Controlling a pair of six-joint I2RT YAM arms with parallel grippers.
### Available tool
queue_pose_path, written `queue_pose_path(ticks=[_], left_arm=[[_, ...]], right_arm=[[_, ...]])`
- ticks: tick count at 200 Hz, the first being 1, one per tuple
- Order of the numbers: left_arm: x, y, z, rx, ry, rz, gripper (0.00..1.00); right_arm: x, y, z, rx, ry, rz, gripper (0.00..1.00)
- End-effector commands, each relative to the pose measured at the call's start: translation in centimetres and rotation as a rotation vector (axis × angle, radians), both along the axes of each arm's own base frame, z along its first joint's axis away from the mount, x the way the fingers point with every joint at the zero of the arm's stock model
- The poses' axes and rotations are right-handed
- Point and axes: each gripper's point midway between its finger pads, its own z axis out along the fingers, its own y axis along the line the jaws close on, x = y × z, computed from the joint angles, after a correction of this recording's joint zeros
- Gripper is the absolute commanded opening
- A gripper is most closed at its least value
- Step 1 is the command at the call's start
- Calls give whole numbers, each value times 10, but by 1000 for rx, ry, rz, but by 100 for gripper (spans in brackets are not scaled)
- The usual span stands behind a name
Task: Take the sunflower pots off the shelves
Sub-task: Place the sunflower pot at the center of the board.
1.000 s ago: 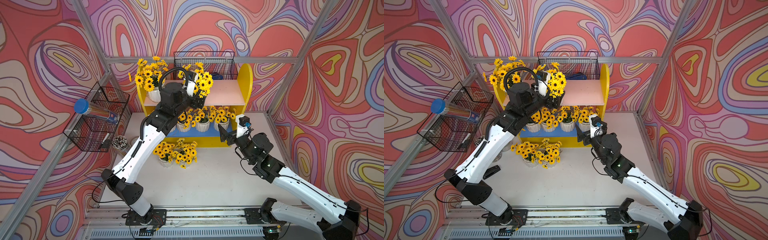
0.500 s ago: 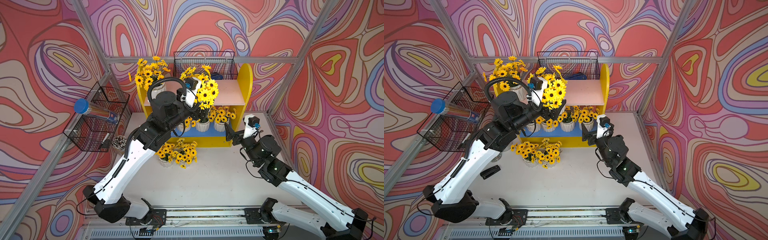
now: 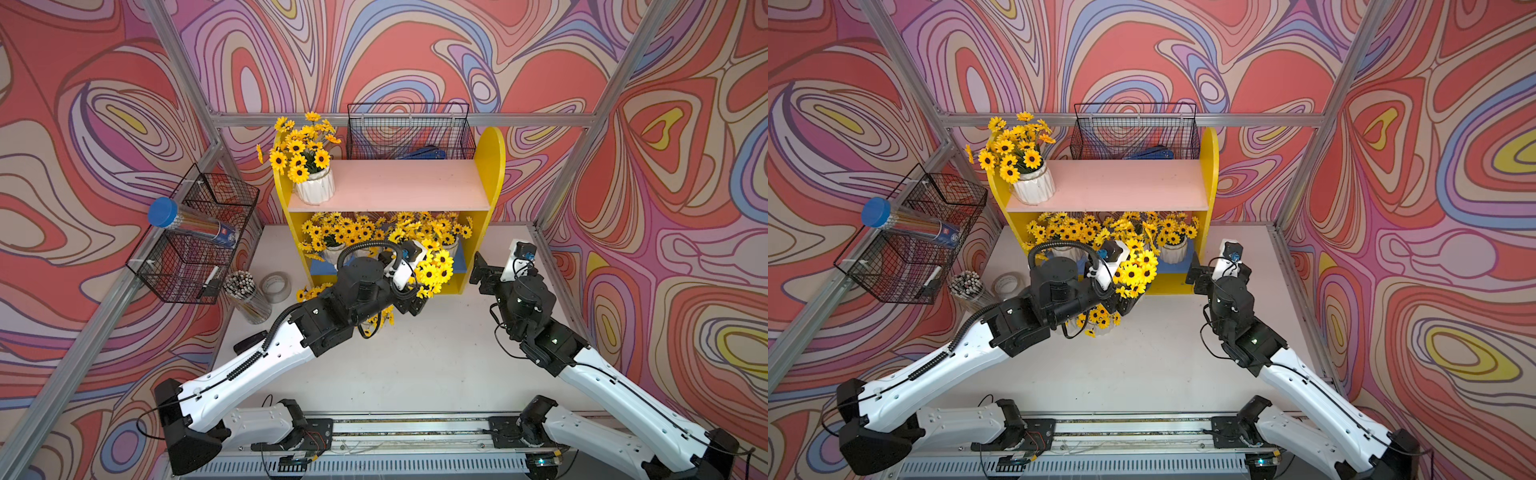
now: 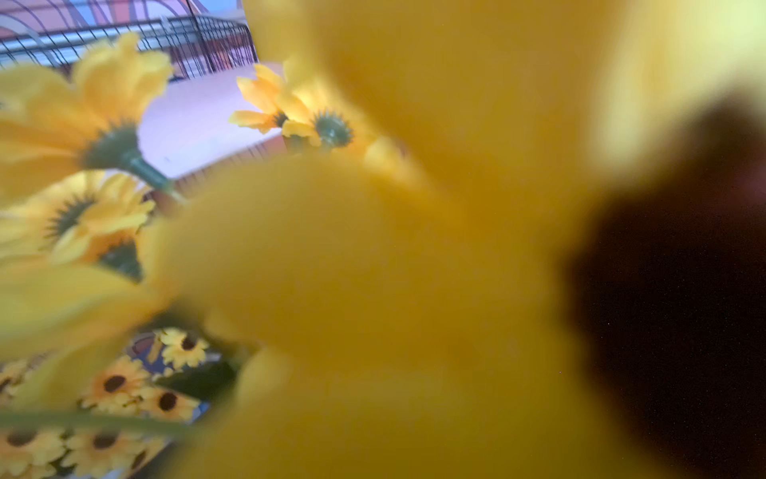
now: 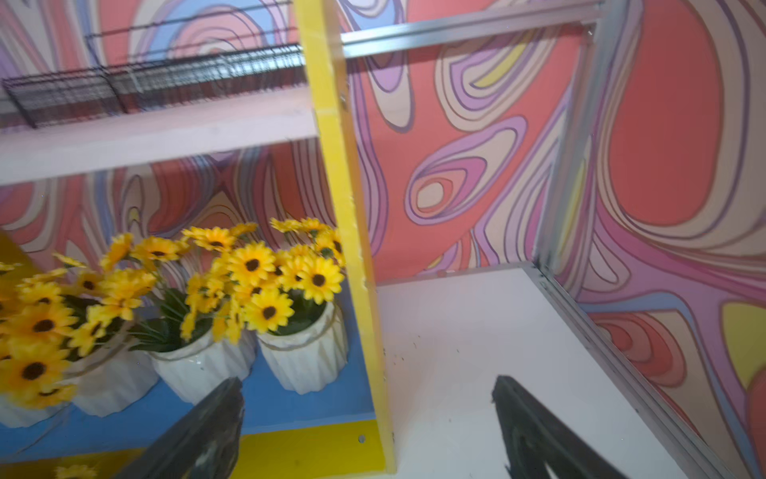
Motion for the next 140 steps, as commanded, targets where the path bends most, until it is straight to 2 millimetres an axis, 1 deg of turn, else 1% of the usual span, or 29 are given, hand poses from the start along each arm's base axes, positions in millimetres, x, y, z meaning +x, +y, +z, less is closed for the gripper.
queue_pose_path(ticks=[1, 12, 31, 45, 57, 86, 106, 129, 140], left_arm=[[-4, 1, 30, -169, -102, 20, 0], [-4, 0, 13, -174, -93, 26, 0], [0, -5, -19, -156, -68, 44, 0], [5, -12, -48, -111, -38, 54, 0], [6, -19, -68, -122, -20, 42, 0], [18, -32, -102, -133, -19, 60, 0], [25, -38, -117, -181, -36, 75, 0], [40, -43, -142, -137, -62, 123, 0], [43, -46, -151, -138, -75, 131, 0]], right_arm=[[-8, -33, -24, 62, 53, -135, 97], [-10, -38, -31, 75, 65, -148, 97], [-12, -42, -42, 77, 81, -151, 97], [-13, -41, -49, 79, 92, -143, 97], [-11, -38, -53, 78, 100, -131, 97], [-9, -32, -60, 80, 102, -99, 97], [-8, -24, -62, 89, 89, -50, 97], [-7, -10, -62, 82, 93, 31, 97], [-7, -9, -62, 80, 89, 43, 97]])
